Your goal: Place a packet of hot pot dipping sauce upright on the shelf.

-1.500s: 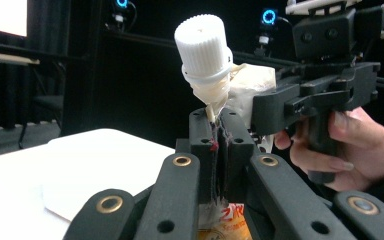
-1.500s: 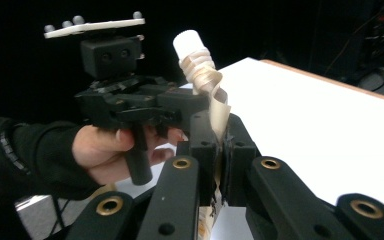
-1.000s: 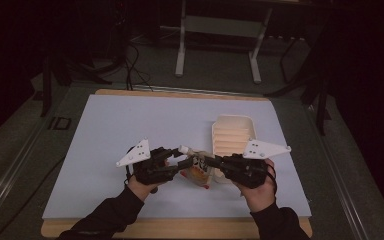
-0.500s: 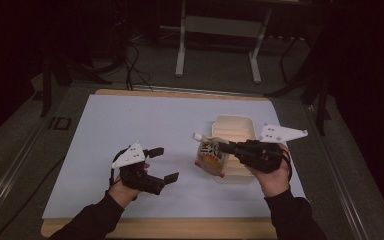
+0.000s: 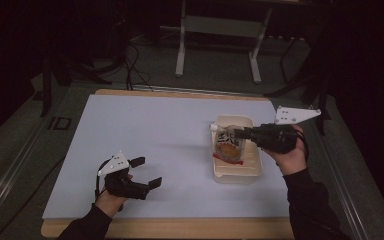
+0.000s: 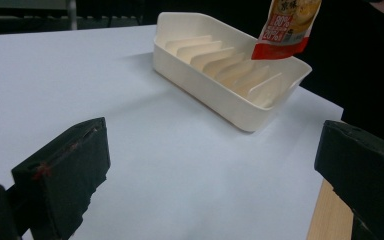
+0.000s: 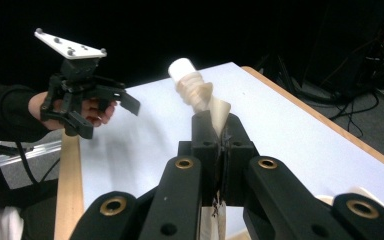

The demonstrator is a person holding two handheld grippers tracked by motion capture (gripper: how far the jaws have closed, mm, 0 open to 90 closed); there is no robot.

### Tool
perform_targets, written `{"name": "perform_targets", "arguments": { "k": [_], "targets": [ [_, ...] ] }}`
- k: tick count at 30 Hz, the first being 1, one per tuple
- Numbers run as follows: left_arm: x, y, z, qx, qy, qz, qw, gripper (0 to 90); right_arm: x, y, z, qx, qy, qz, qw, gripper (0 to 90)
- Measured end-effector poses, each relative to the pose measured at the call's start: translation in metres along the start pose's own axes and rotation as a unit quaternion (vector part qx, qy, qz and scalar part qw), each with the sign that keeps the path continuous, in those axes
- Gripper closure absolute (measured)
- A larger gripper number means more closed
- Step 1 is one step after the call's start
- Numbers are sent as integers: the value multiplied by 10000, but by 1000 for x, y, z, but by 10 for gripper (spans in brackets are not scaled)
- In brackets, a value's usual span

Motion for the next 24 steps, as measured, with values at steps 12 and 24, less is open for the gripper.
{"name": "perform_targets", "arguments": {
  "k": [12, 24],
  "targets": [
    [-2, -1, 4, 34, 71, -25, 10000, 17, 13, 33, 9, -637, -208, -190, 9976, 876],
    [-3, -5, 5, -85, 76, -97, 9999, 17, 33, 56, 16, -707, -356, -294, 9964, 875]
  ]
}}
Point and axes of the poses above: each handheld gripper's, and its own axes: x roughly forward along the jaws, z roughly out of its underside, y roughly to its right, the point moved 7 cm from there along x, roughly forward along the jaws, and after that the axes turned 5 degrees about z, right-handed, at the moved point
